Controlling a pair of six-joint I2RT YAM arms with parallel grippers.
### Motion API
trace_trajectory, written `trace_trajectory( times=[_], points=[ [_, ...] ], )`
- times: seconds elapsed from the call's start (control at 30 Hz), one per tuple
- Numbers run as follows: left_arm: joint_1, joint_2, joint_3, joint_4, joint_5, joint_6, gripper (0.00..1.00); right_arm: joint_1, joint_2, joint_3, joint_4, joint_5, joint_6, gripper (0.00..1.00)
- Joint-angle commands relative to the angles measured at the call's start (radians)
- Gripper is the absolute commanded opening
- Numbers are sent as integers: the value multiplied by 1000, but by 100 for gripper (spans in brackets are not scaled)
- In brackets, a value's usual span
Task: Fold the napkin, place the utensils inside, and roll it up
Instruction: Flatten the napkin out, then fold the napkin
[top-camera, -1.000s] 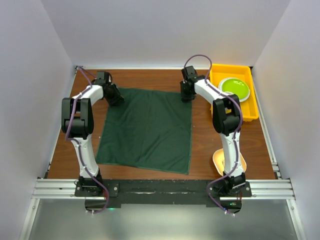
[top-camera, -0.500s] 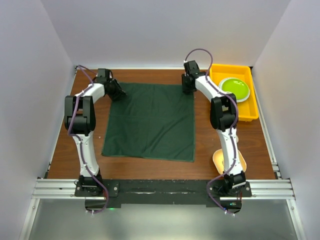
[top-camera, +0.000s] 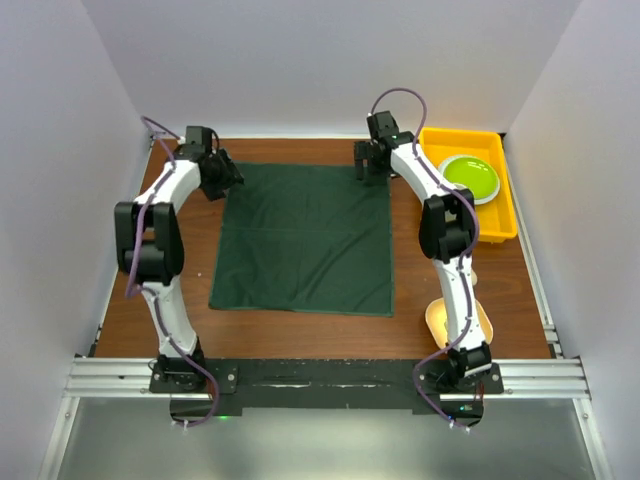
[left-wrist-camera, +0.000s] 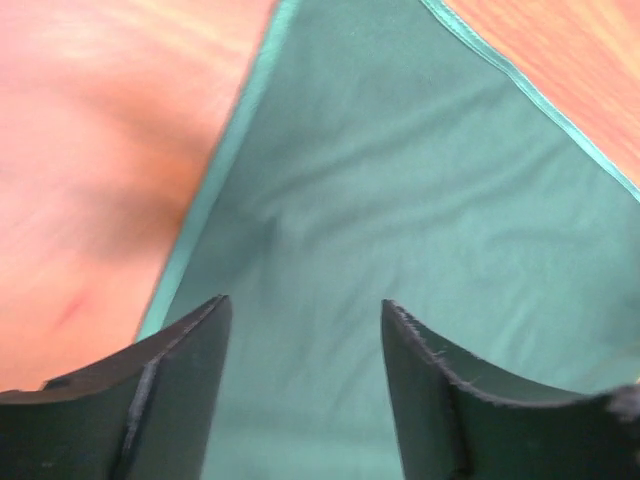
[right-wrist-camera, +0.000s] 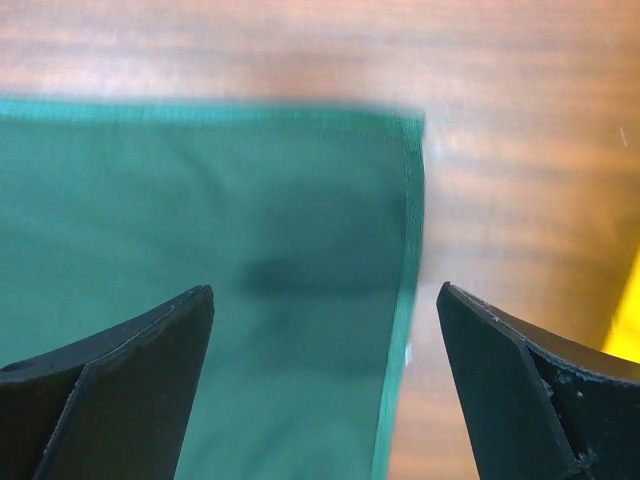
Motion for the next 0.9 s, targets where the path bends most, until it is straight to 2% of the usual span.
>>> trace_trajectory(
  times=[0.0,0.13,0.2,0.23,0.43,0.53,0.6,0.7,0.87],
  points=[
    [11,-337,-52,-199,-157,-27,73,108,-215,-97,-83,17,54,98],
    [11,-635,-177,-293,-232,-102,76,298,-254,-154,-116,-12,48,98],
    [13,-736,-218,-342,-258,-122,77,373,-263,-163,-88,-11,37,98],
    [13,-826,-220,-367,-267,-130,77,448,-266,-166,-76,-12,36,97],
    [13,-1123,-151,-475,-315,-161,76,691,-210,-67,-21,-32,54,87],
    [13,-1229,-126,-467,-310,-133,75,786,-145,5,-10,-43,30,76],
    [13,-1262,-102,-488,-306,-125,75,826,-107,21,5,-58,4,63],
    [13,-1297,-77,-513,-292,-99,75,904,-65,30,15,-41,-30,63],
    [13,-1297,-51,-534,-228,-81,74,960,-12,59,32,-24,-72,66]
  ],
)
